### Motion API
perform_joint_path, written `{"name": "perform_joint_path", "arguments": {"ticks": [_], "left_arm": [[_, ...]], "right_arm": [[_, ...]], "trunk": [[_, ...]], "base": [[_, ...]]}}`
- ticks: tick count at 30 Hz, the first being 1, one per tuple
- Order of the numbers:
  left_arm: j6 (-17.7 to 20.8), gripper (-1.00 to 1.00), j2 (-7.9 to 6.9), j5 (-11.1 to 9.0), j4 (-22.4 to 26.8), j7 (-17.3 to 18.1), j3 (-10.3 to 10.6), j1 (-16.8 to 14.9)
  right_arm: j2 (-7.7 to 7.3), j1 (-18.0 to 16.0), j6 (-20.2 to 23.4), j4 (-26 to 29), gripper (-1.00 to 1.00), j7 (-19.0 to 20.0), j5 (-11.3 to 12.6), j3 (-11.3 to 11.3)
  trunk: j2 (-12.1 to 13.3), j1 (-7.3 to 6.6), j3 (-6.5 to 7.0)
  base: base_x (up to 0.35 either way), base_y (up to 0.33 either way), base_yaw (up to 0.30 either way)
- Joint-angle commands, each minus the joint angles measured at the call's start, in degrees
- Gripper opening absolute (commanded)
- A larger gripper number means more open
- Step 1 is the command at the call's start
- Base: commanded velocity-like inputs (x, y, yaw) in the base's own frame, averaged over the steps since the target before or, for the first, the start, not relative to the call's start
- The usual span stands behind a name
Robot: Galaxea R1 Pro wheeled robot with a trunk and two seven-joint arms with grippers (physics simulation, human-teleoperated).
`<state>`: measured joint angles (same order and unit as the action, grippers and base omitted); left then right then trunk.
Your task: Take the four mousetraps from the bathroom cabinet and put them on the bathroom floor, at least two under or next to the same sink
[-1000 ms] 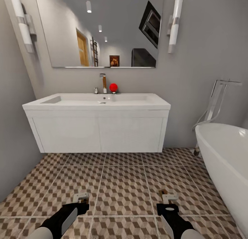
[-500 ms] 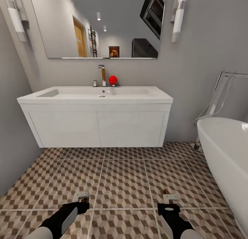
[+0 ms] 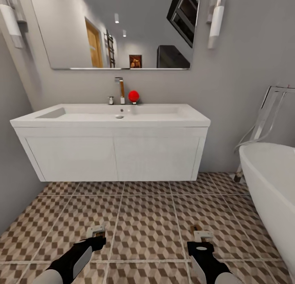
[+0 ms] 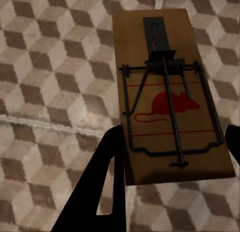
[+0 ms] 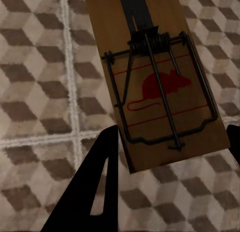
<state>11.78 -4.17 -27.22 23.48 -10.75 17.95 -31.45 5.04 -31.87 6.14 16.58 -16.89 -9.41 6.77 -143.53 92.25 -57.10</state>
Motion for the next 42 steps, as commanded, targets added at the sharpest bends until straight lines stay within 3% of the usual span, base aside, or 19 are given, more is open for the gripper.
{"name": "perform_joint_path", "arguments": {"ticks": [1,15,29,36,42], "left_arm": [[0.27,-1.0,-0.1,-0.48,0.17,-0.59,0.51,-0.01],[0.34,-1.0,-0.3,-0.96,0.16,-0.59,0.42,-0.01],[0.35,-1.0,-0.22,-1.0,0.55,-0.65,0.42,-0.01],[0.35,-1.0,-0.22,-0.92,0.53,-0.68,0.42,-0.01],[0.35,-1.0,-0.22,-0.99,0.52,-0.63,0.42,-0.01]], "right_arm": [[0.06,-0.02,0.4,0.12,-1.0,-0.04,-0.59,0.35],[0.46,-0.02,0.45,0.12,-1.0,-0.66,-0.4,0.59],[-0.06,-0.01,0.83,0.09,-1.0,0.18,-0.42,0.34],[-0.43,-0.02,3.49,-3.81,-1.0,7.73,-0.31,0.48],[-0.48,-0.03,3.53,-4.32,-1.0,9.06,-0.35,0.52]], "trunk": [[-0.02,0.02,-0.06],[-0.02,0.02,-0.06],[-0.02,0.02,-0.06],[-0.02,0.02,-0.06],[-0.02,0.02,-0.06]], "base": [[0.322,0.0,0.0],[0.323,0.0,0.025],[0.323,0.0,0.021],[0.323,0.0,0.0],[0.322,0.0,0.0]]}}
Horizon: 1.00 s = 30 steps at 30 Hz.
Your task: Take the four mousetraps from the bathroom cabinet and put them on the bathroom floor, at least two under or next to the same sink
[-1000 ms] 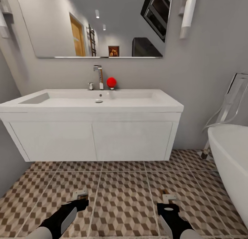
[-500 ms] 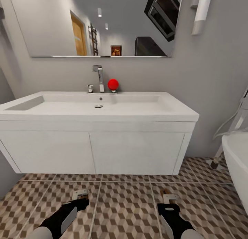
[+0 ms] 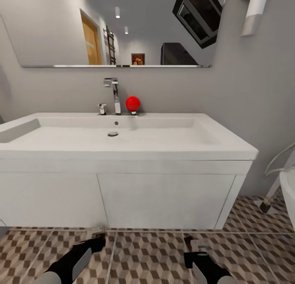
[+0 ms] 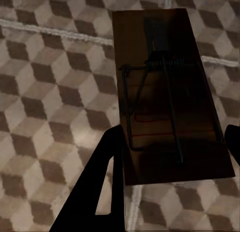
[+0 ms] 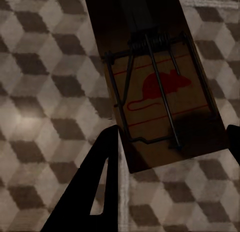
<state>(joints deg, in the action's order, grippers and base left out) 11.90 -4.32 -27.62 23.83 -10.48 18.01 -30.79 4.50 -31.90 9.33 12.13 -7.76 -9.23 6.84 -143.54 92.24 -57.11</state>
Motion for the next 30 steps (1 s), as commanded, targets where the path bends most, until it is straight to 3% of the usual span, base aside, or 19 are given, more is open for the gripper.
{"name": "perform_joint_path", "arguments": {"ticks": [1,11,22,30], "left_arm": [[0.23,-1.0,-0.06,-0.59,0.17,-0.88,0.36,-0.67],[0.17,-1.0,0.1,-0.73,-1.29,-0.92,0.3,-0.67],[-0.11,-1.0,0.09,-1.01,-6.74,-0.79,0.17,-0.67],[-3.16,-1.0,0.19,-1.09,-10.16,-0.67,0.1,-0.67]], "right_arm": [[0.06,-0.01,0.29,0.11,-1.0,-0.04,-0.52,0.45],[0.12,-0.01,0.08,0.08,-1.0,-0.06,-0.61,0.45],[0.15,-0.01,0.02,0.08,-1.0,-0.06,-0.83,0.38],[0.15,-0.01,-0.01,0.08,-1.0,-0.06,-0.87,0.36]], "trunk": [[-0.01,0.03,-0.05],[-0.01,0.03,-0.05],[-0.01,0.03,-0.05],[-0.01,0.03,-0.05]], "base": [[0.301,0.0,0.0],[0.066,0.0,0.0],[0.0,0.0,0.0],[0.0,0.0,0.0]]}}
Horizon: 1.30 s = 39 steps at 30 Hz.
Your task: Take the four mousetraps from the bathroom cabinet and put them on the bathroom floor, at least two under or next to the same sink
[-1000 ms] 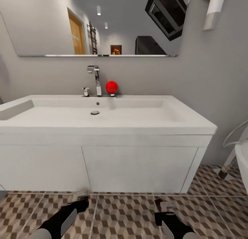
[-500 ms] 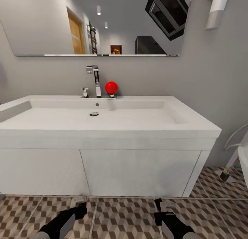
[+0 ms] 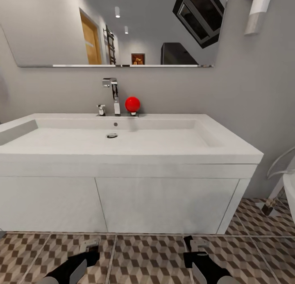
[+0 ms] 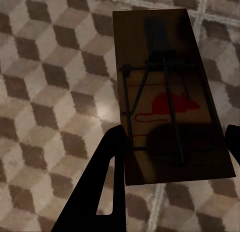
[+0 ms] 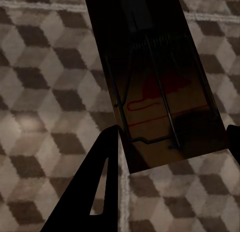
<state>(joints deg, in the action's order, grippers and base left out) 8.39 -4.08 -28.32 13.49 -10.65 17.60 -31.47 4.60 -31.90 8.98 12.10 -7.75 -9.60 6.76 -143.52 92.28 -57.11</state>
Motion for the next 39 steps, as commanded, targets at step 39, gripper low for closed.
{"name": "perform_joint_path", "arguments": {"ticks": [39], "left_arm": [[-0.02,-1.0,0.3,0.04,1.38,-0.66,0.9,0.0]], "right_arm": [[0.06,0.01,0.68,0.17,-1.0,-0.22,-0.56,0.36]], "trunk": [[-0.29,0.5,-4.48]], "base": [[0.0,0.0,0.0]]}}
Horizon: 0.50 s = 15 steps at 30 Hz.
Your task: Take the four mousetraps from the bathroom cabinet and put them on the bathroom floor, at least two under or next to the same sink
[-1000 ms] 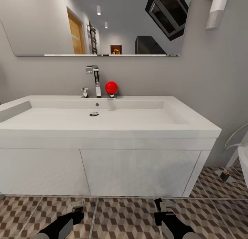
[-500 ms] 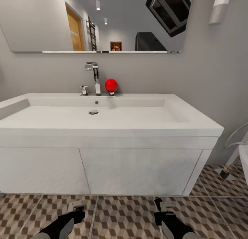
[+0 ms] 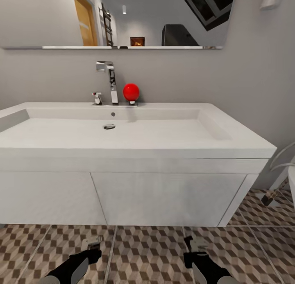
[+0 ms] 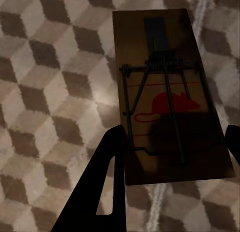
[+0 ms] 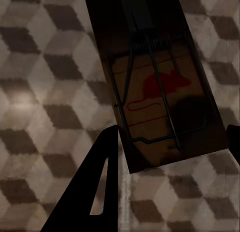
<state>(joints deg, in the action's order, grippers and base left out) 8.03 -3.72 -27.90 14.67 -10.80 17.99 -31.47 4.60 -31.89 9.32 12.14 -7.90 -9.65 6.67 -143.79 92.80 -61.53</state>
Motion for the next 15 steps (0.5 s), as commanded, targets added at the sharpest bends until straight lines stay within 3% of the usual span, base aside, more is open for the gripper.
{"name": "perform_joint_path", "arguments": {"ticks": [1,7,15], "left_arm": [[0.38,-1.0,-0.06,-0.36,0.92,-0.55,0.52,0.0],[1.16,-1.0,-0.18,0.06,5.48,-0.69,0.62,0.0],[1.28,-1.0,-0.28,0.22,6.43,-0.66,0.64,0.0]], "right_arm": [[0.06,-0.01,0.49,0.11,-1.0,-0.13,-0.44,0.45],[0.06,0.0,3.5,-0.19,-1.0,-0.56,-0.21,0.46],[0.06,-0.02,7.4,-0.27,-1.0,-0.68,-0.19,0.61]], "trunk": [[-0.04,0.01,-0.28],[-0.12,0.17,-1.61],[-0.22,0.37,-3.38]], "base": [[0.0,0.0,0.0],[0.0,0.0,0.0],[0.0,0.0,0.0]]}}
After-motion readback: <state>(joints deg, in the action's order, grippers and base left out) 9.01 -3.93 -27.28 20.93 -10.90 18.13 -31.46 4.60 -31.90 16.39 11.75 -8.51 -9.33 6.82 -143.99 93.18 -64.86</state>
